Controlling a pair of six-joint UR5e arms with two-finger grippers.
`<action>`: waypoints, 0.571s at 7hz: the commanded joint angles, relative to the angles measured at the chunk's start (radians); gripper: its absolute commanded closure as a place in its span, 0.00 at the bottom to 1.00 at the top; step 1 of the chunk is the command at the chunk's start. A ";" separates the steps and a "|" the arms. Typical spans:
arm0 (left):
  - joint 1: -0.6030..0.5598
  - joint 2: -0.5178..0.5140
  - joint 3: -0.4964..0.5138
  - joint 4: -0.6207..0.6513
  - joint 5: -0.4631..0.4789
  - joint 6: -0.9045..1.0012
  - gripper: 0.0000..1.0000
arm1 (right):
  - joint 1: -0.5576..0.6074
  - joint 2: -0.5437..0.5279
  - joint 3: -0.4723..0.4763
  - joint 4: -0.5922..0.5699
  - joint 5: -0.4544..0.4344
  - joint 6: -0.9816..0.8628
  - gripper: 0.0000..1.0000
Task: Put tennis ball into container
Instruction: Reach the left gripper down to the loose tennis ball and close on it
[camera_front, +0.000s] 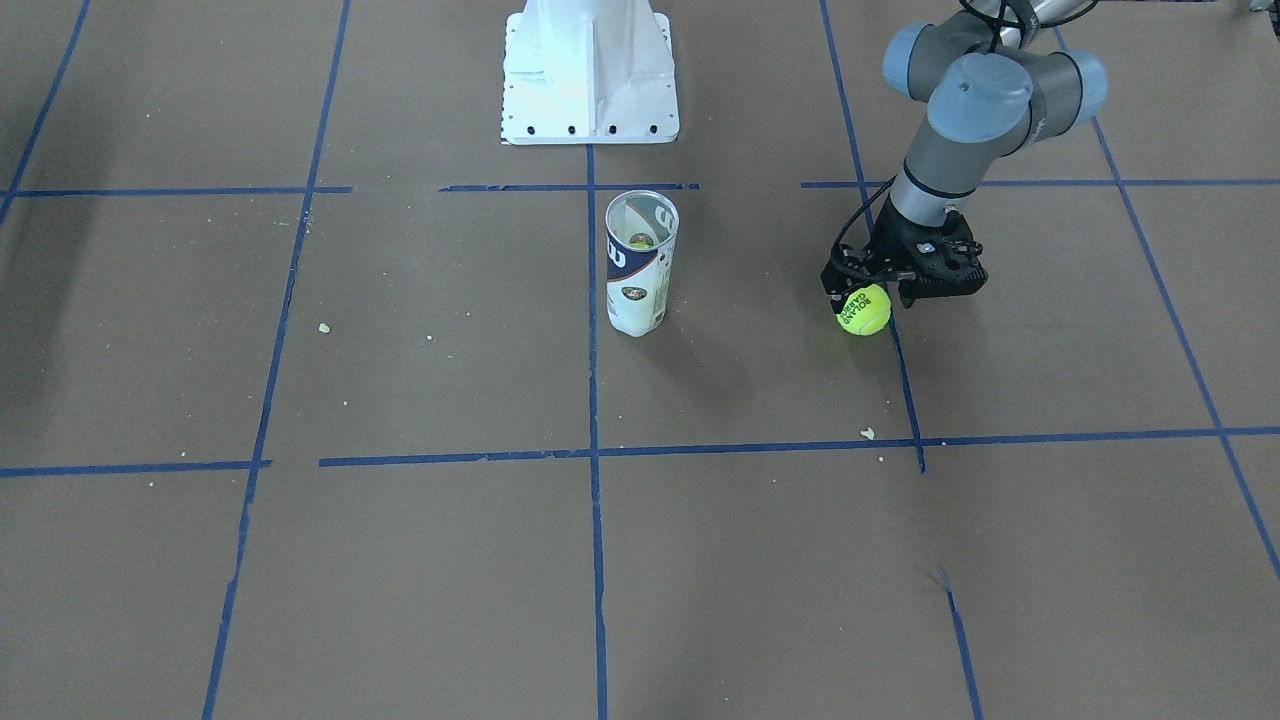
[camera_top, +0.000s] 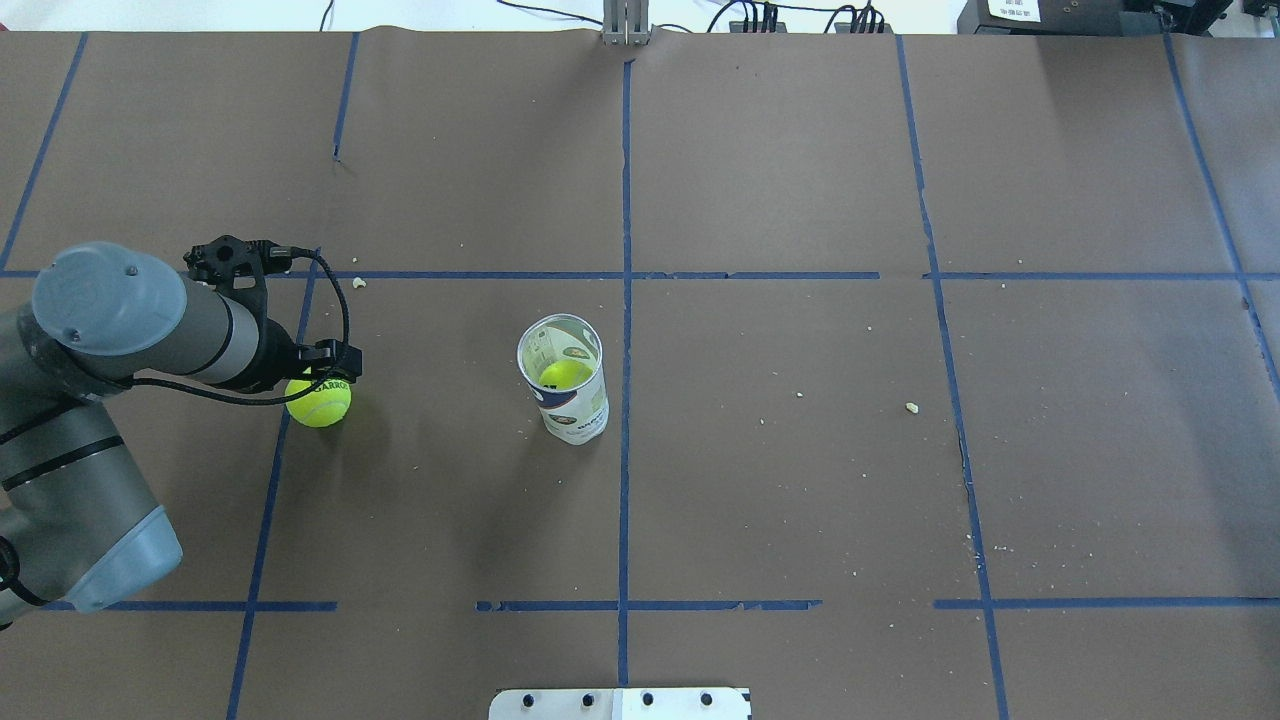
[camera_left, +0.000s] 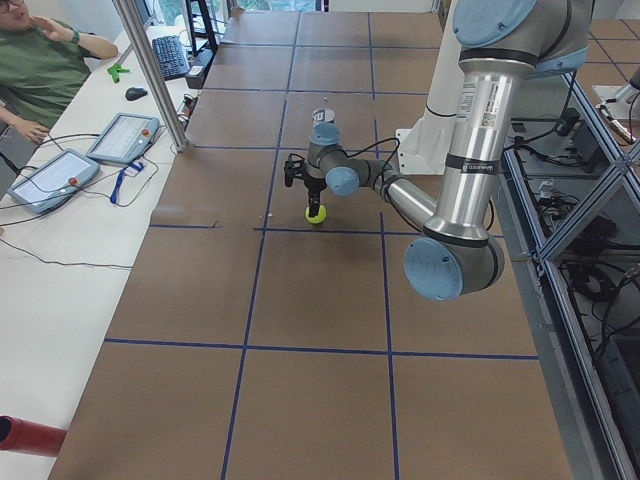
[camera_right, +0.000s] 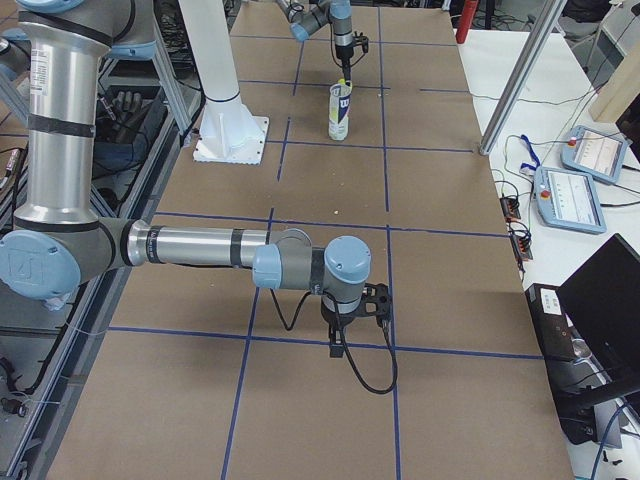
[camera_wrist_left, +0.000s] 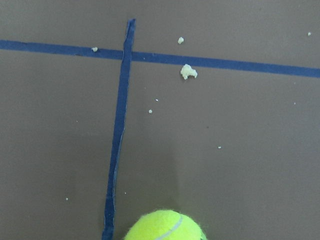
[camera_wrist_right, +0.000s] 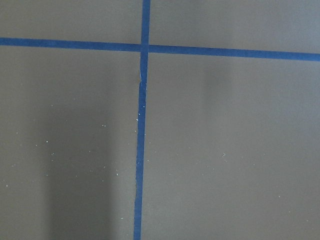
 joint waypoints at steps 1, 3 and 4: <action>0.017 -0.002 0.026 -0.001 0.003 -0.001 0.00 | 0.000 0.000 0.000 0.000 0.000 0.000 0.00; 0.034 -0.003 0.051 -0.002 0.004 0.001 0.00 | 0.000 0.000 0.000 0.000 0.000 0.000 0.00; 0.042 -0.005 0.054 -0.002 0.003 0.001 0.00 | 0.000 0.002 0.000 0.000 0.000 0.000 0.00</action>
